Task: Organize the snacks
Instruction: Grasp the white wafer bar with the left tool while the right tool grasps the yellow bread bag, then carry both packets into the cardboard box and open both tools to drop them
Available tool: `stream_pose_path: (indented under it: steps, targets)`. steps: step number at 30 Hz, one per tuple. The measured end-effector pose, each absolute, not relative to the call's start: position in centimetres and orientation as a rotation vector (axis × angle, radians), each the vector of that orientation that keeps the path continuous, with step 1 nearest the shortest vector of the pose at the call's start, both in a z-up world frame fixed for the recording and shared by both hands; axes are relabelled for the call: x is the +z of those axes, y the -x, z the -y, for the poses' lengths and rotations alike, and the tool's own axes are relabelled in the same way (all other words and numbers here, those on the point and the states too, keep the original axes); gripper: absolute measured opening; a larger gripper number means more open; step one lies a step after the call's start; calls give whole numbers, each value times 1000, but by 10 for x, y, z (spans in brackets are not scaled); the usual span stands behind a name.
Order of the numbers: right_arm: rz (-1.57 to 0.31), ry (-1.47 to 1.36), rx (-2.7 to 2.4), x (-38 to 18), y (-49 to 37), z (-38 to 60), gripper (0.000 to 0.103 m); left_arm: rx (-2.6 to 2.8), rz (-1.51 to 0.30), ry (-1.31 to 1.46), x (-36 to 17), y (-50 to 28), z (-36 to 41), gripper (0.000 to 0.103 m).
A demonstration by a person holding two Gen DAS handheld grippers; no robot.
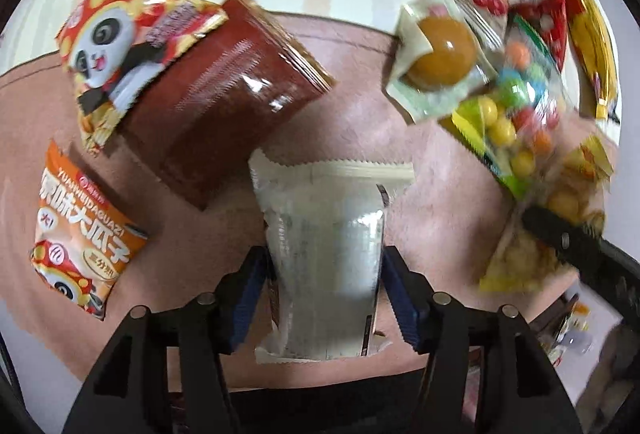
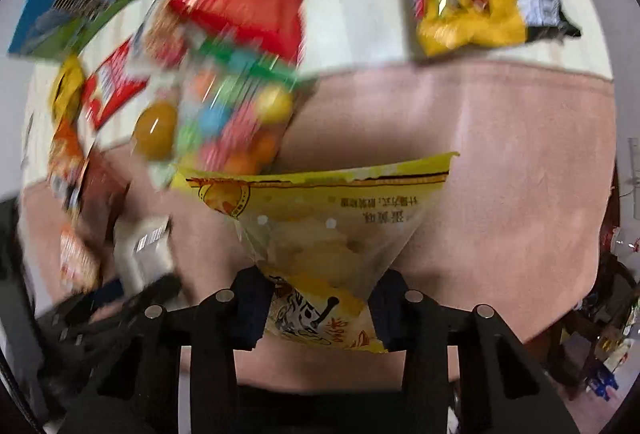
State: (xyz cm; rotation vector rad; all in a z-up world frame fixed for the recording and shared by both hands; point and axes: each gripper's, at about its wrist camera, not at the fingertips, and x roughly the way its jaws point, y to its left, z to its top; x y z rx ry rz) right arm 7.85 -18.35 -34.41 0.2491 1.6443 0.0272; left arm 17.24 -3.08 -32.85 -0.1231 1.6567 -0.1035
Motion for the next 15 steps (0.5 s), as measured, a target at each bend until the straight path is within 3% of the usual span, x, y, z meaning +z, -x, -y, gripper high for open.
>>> stream_pose_path:
  steps: [4, 6, 9, 11, 13, 15]
  targets:
    - [-1678, -217, 73, -345, -71, 172, 46, -122, -1642, 109, -337, -170, 44, 57]
    - [-1651, -272, 34, -344, -68, 177, 63, -133, -1635, 110, -339, -170, 42, 57]
    - [-1633, -329, -34, -344, -56, 184, 67, -125, -1614, 102, -341, -172, 40, 56]
    - [-1618, -313, -70, -344, -51, 180, 63, -112, -1600, 83, -334, -163, 39, 53]
    - [-1601, -263, -88, -344, -50, 174, 45, -113, -1588, 66, -325, -155, 42, 50]
    - [-1589, -262, -74, -339, -49, 170, 43, -121, -1581, 58, -316, -151, 43, 50]
